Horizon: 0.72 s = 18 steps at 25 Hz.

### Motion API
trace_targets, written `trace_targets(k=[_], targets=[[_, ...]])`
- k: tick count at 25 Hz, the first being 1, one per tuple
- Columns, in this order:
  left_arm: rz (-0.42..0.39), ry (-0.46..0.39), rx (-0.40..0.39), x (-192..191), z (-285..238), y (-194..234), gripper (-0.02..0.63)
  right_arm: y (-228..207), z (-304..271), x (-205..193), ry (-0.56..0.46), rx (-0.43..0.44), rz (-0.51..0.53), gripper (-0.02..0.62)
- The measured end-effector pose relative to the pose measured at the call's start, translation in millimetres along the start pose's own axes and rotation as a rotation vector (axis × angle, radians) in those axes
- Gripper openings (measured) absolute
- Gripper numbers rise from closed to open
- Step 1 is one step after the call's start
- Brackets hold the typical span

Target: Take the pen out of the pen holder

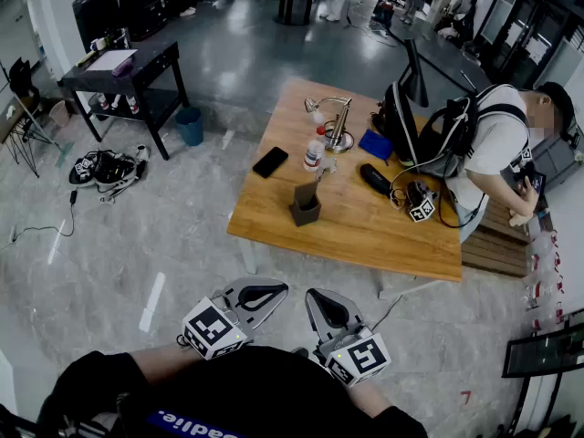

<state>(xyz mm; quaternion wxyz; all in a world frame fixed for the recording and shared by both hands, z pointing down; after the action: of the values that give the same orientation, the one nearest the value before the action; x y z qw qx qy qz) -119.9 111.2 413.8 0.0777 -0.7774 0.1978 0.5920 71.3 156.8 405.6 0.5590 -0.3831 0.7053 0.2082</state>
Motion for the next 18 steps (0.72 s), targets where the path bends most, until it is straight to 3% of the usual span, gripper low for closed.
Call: trace_targets(k=[10,18], targets=[[0.0,0.012,0.009,2,-10,0,0.009,-10,1,-2,-0.002,0.009,-0.01,0.006],[-0.003,0.046,0.082,1,-34,3,0.009,-31,11,-3,-0.035,0.058,-0.017,0.006]])
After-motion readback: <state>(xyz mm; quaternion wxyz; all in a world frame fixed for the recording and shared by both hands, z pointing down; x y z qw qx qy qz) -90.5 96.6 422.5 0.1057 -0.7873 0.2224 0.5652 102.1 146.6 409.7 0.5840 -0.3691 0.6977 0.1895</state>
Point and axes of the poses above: the fingertips, and each gripper's own axes: z backward along the fingers, y to its left, x out of its top, the point moved 10 cm from there along z, backward along the fingers, and after that the axes turned 10 degrees about y, right-handed, at the moved point
